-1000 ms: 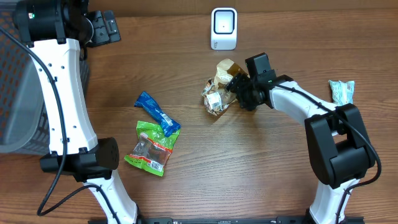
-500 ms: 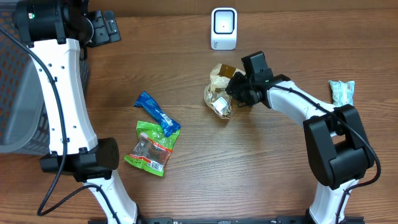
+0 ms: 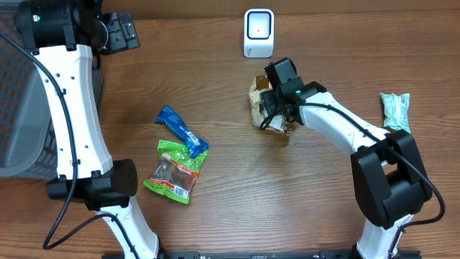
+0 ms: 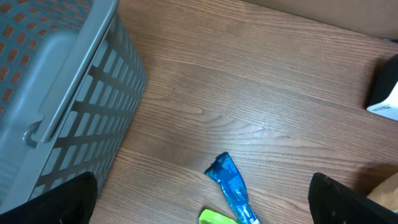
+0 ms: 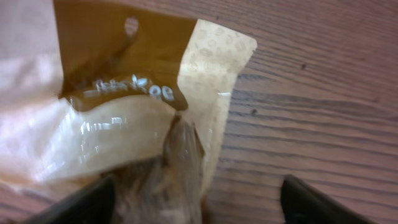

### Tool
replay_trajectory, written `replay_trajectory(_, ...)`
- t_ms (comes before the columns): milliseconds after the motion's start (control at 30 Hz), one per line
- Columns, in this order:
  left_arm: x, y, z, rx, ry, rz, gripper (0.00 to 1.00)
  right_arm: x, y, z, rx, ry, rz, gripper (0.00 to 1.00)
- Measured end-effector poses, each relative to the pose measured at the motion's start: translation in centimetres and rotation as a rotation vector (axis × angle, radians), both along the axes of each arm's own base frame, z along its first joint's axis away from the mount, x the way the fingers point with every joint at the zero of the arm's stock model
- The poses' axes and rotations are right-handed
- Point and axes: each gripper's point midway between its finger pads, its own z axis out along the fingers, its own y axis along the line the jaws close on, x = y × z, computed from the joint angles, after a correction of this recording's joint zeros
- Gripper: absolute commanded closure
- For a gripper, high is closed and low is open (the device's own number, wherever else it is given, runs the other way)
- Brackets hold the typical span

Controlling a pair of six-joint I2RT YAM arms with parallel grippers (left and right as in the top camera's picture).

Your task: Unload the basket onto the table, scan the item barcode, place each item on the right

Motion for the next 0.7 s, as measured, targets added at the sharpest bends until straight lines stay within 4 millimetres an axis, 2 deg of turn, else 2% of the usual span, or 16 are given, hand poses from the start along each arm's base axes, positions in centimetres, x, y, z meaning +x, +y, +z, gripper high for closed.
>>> replay_trajectory(67,0.0,0.0,0.0,0.0,0.0,0.0,0.0,-0.1,0.1,0.8,0.002,0.004,0.012,0.06)
replay_trajectory(133,0.0,0.0,0.0,0.0,0.0,0.0,0.0,-0.2,1.0,2.8,0.058,0.006,0.027,0.07)
replay_trajectory(200,0.0,0.0,0.0,0.0,0.0,0.0,0.0,-0.4,2.7,5.3,0.157,0.007,0.06,0.11)
replay_trajectory(233,0.0,0.0,0.0,0.0,0.0,0.0,0.0,-0.7,4.1,7.2,0.24,0.007,0.098,0.12)
replay_trajectory(333,0.0,0.0,0.0,0.0,0.0,0.0,0.0,-2.0,6.0,9.3,0.339,0.031,0.162,0.14)
replay_trajectory(367,0.0,0.0,0.0,0.0,0.0,0.0,0.0,-3.2,6.8,9.5,0.369,0.07,0.192,0.14)
replay_trajectory(433,0.0,0.0,0.0,0.0,0.0,0.0,0.0,-4.4,7.5,9.2,0.38,0.113,0.216,0.15)
replay_trajectory(567,0.0,0.0,0.0,0.0,0.0,0.0,0.0,-7.6,9.5,7.5,0.381,0.216,0.283,0.14)
replay_trajectory(700,0.0,0.0,0.0,0.0,0.0,0.0,0.0,-8.9,9.7,4.8,0.361,0.295,0.286,0.16)
